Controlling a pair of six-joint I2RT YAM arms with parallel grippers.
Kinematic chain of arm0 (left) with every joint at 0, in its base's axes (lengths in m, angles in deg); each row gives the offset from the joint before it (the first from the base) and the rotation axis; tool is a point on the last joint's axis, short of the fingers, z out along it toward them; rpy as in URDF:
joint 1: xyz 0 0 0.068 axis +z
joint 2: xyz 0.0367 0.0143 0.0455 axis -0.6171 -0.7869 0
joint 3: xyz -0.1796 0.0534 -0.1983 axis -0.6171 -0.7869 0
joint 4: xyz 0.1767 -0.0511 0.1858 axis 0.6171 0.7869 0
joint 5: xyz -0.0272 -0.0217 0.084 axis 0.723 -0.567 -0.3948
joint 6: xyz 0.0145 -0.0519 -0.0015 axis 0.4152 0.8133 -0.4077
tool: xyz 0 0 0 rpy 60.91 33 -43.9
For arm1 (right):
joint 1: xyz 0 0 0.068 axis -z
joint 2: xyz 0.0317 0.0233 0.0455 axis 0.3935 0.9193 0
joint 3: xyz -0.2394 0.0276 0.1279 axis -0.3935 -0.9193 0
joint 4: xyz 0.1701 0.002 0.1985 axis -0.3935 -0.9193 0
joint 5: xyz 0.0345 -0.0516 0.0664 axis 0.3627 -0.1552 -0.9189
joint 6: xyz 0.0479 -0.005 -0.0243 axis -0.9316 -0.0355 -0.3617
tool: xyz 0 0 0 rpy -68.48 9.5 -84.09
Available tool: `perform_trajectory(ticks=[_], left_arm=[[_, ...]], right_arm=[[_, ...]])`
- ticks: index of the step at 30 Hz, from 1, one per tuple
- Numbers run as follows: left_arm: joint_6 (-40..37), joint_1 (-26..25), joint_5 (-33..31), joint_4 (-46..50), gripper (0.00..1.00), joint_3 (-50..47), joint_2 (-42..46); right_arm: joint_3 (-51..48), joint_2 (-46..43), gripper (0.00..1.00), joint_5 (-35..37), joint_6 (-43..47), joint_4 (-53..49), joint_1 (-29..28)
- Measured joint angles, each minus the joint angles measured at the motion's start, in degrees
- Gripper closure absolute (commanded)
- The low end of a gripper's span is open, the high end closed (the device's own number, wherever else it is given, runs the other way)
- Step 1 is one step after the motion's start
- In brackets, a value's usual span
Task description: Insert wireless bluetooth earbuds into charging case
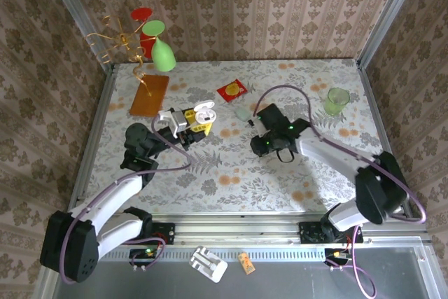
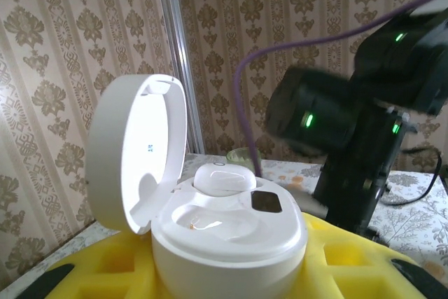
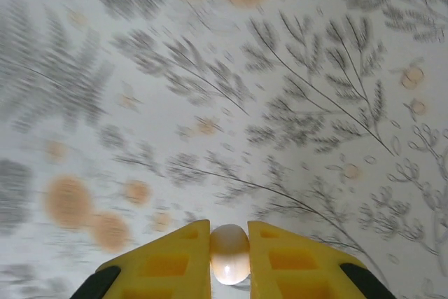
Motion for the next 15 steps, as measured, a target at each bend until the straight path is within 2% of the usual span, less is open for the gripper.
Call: perform_trajectory(ticks=[7, 15], left_arm=[[-0.46, -1.05, -1.49, -3.23, 0.74, -0.17, -3.06], [-2.89, -3.76, -3.54, -5.75, 0.74, -0.37, -5.51]], right_arm=[[-0.61, -10.56, 0.84, -15.52, -8.46, 11.08, 0.7], [7.5, -10.54, 0.83, -19.78, -10.69, 15.21, -4.13]])
